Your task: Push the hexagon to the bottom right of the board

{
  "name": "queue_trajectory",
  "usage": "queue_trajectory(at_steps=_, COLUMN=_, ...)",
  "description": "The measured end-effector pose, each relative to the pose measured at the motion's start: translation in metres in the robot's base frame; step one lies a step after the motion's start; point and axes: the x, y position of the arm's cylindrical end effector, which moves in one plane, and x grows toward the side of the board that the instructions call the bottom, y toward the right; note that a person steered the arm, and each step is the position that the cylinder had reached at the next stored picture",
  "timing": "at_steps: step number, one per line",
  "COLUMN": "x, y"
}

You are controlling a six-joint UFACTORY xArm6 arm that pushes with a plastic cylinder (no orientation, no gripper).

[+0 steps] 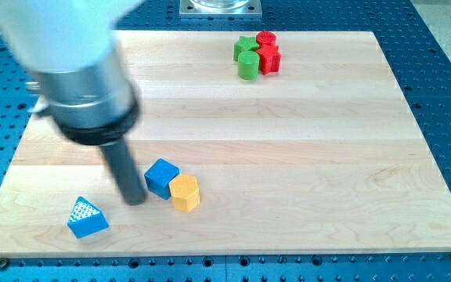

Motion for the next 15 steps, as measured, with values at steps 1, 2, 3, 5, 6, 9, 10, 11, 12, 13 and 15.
queue_trajectory(at_steps=1, x=-0.01, y=0.11)
queue_trajectory(at_steps=2, x=0.0, y=0.082)
queue_trajectory(at_steps=3, x=0.006, y=0.153)
queue_trajectory(at_steps=5, x=0.026, y=0.178)
queue_trajectory(at_steps=6, x=0.047, y=0.187)
queue_trajectory(at_steps=9, x=0.012, y=0.288)
queue_trajectory(at_steps=10, x=-0.008, y=0.355)
queue_trajectory(at_steps=11, x=0.066, y=0.363)
queue_trajectory(at_steps=12, x=0.067, y=0.356)
queue_trajectory(at_steps=13, x=0.066, y=0.322)
queue_trajectory(at_steps=15, x=0.041, y=0.272)
